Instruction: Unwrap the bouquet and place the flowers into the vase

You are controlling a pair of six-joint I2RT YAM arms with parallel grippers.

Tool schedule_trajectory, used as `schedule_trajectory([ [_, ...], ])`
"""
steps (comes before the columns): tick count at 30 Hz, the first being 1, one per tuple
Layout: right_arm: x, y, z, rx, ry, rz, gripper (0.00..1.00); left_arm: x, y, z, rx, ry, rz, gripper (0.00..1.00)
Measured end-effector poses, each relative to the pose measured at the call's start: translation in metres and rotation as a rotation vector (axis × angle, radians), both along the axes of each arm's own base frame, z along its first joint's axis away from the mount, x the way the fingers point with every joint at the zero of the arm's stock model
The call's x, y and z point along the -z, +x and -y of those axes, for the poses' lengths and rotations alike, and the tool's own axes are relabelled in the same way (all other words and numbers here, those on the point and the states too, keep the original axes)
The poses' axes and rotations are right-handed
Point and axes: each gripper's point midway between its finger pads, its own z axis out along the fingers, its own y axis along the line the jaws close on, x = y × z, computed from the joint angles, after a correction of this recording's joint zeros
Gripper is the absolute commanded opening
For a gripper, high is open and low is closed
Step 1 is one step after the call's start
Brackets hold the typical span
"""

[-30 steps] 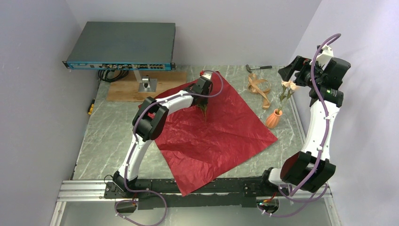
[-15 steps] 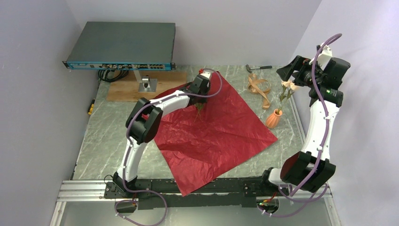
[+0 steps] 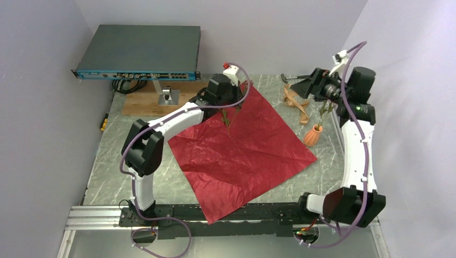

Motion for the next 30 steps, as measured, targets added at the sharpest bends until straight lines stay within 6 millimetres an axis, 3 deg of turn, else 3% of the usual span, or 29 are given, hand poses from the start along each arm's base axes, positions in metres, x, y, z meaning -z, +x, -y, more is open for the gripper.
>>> schedule_trajectory([
  [4,0.013,-0.028,-0.050,-0.107,0.064,-0.038,0.78,-0.031,-0.014,0.008,0.080,-0.085,0.058,0.00],
  [7,0.020,-0.044,-0.076,-0.161,0.099,-0.064,0.75,-0.055,-0.027,0.016,0.159,-0.168,0.115,0.00],
  [10,0.018,-0.047,-0.093,-0.192,0.119,-0.064,0.74,-0.076,-0.042,0.023,0.241,-0.242,0.163,0.00],
  [15,0.016,-0.045,-0.108,-0.212,0.154,-0.066,0.72,-0.104,-0.061,0.037,0.373,-0.332,0.224,0.00],
  [23,0.019,-0.038,-0.121,-0.234,0.200,-0.088,0.61,-0.120,-0.096,0.057,0.532,-0.376,0.261,0.00],
  [30,0.018,-0.034,-0.124,-0.241,0.216,-0.091,0.38,-0.139,-0.119,0.063,0.604,-0.404,0.300,0.00],
])
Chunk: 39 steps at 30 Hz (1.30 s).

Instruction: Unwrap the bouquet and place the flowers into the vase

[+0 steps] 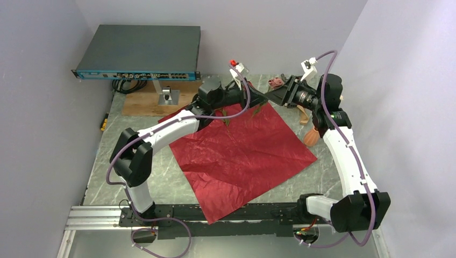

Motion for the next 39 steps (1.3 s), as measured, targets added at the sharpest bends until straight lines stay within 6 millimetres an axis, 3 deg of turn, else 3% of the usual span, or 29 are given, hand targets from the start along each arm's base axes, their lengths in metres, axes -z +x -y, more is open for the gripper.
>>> schedule_trajectory([
  [6,-0.002,0.001,0.000,0.003,0.003,0.007,0.08,-0.002,0.002,-0.002,-0.003,-0.004,0.006,0.00],
  [8,-0.002,0.001,0.001,0.010,0.000,0.010,0.00,-0.001,0.003,-0.002,-0.004,-0.003,0.004,0.06],
  [12,-0.003,0.001,0.003,0.024,-0.004,0.010,0.00,-0.002,0.000,-0.002,0.007,-0.003,0.009,0.12],
  [13,-0.003,0.000,0.004,0.030,-0.007,0.010,0.00,-0.002,0.000,-0.003,0.010,-0.002,0.012,0.17],
  [16,-0.003,-0.001,0.008,0.042,-0.014,0.011,0.00,-0.004,-0.003,-0.002,0.019,0.000,0.024,0.63],
  [19,-0.003,0.004,0.018,0.083,-0.029,0.019,0.00,-0.008,-0.009,-0.003,0.035,0.000,0.039,0.97],
  [26,-0.007,0.003,0.055,0.205,-0.119,0.079,0.00,-0.011,-0.019,-0.016,0.013,0.010,0.068,1.00],
  [34,-0.035,-0.037,0.116,0.412,-0.340,0.289,0.00,0.013,-0.001,-0.037,-0.097,0.081,0.030,0.99],
  [39,-0.034,-0.057,0.142,0.526,-0.501,0.360,0.00,0.022,0.015,-0.048,-0.163,0.106,-0.011,1.00],
])
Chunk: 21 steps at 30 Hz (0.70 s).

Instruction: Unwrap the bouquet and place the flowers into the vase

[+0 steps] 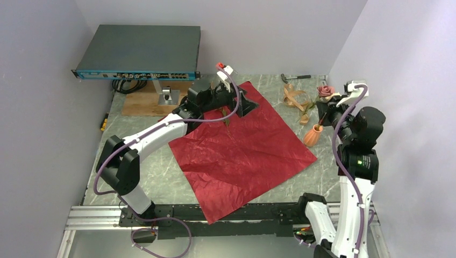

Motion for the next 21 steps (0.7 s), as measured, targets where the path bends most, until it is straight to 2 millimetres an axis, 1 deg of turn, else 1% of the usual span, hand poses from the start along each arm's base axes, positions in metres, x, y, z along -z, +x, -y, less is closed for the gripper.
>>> schedule_trajectory([
  [2,-0.001,0.000,0.012,0.054,-0.048,0.012,0.00,0.001,0.002,-0.002,-0.013,0.003,-0.005,0.99],
  [6,0.007,0.012,0.038,0.151,-0.118,-0.007,0.00,0.005,0.004,-0.002,-0.024,0.010,-0.014,0.99],
  [9,0.017,0.022,0.056,0.208,-0.151,-0.034,0.00,0.011,0.005,-0.004,-0.036,0.022,-0.023,0.99],
  [12,0.034,0.032,0.076,0.256,-0.170,-0.082,0.00,0.021,0.007,-0.007,-0.054,0.043,-0.036,0.99],
  [14,0.045,0.035,0.085,0.276,-0.183,-0.110,0.00,0.027,0.006,-0.009,-0.064,0.056,-0.042,0.99],
  [16,0.051,0.036,0.092,0.289,-0.198,-0.123,0.00,0.032,0.005,-0.012,-0.068,0.067,-0.050,0.99],
  [21,0.054,0.040,0.103,0.305,-0.213,-0.125,0.00,0.034,0.005,-0.015,-0.083,0.075,-0.049,1.00],
])
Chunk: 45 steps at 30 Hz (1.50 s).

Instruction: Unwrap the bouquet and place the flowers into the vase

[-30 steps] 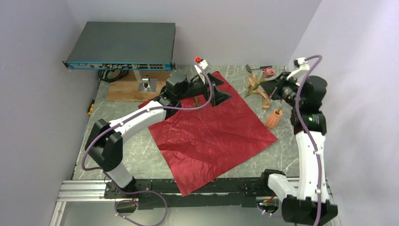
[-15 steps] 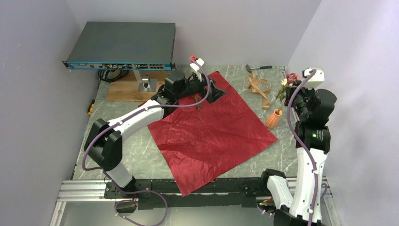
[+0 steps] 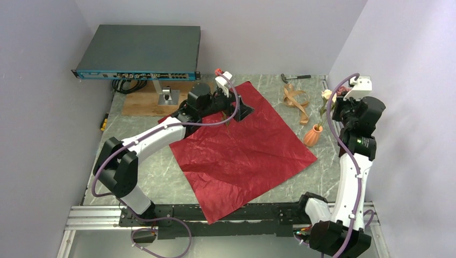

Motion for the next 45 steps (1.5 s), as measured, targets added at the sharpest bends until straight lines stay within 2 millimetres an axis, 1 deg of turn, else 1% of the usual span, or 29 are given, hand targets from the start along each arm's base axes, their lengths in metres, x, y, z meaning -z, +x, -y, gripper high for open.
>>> schedule_trajectory([
  [8,0.012,0.006,-0.002,-0.023,0.021,-0.012,0.00,0.000,0.003,-0.003,-0.012,0.005,0.005,1.00],
  [18,0.035,0.010,-0.001,-0.024,0.059,-0.046,0.00,0.001,0.006,-0.006,-0.021,0.006,0.005,0.99],
  [21,0.044,0.012,0.000,-0.023,0.065,-0.062,0.00,0.004,0.008,-0.008,-0.028,0.018,-0.001,1.00],
  [24,0.058,0.011,0.000,-0.021,0.076,-0.088,0.00,0.013,0.011,-0.012,-0.054,0.045,-0.026,0.99],
  [25,0.063,0.011,0.000,-0.020,0.080,-0.098,0.03,0.017,0.013,-0.013,-0.065,0.059,-0.036,0.99],
  [27,0.072,0.011,0.000,-0.017,0.090,-0.117,0.13,0.026,0.020,-0.017,-0.098,0.096,-0.053,1.00],
  [29,0.081,0.010,0.001,-0.011,0.103,-0.136,0.21,0.036,0.028,-0.019,-0.134,0.138,-0.073,1.00],
  [32,0.089,0.010,0.002,0.001,0.120,-0.155,0.37,0.055,0.039,-0.023,-0.175,0.221,-0.118,0.99],
  [34,0.090,0.010,0.003,0.008,0.128,-0.158,0.46,0.067,0.046,-0.025,-0.200,0.275,-0.149,0.99],
  [37,0.091,0.009,0.003,0.018,0.139,-0.161,0.53,0.083,0.053,-0.029,-0.237,0.344,-0.202,0.99],
  [39,0.092,0.007,0.003,0.025,0.154,-0.169,0.62,0.093,0.059,-0.032,-0.267,0.385,-0.231,0.99],
  [41,0.091,0.005,0.002,0.030,0.167,-0.175,0.66,0.104,0.062,-0.037,-0.304,0.419,-0.267,0.99],
  [43,0.086,0.003,0.000,0.033,0.179,-0.170,0.70,0.116,0.066,-0.043,-0.349,0.454,-0.304,1.00],
  [45,0.076,0.001,-0.002,0.031,0.185,-0.157,0.74,0.127,0.069,-0.049,-0.396,0.484,-0.334,0.99],
])
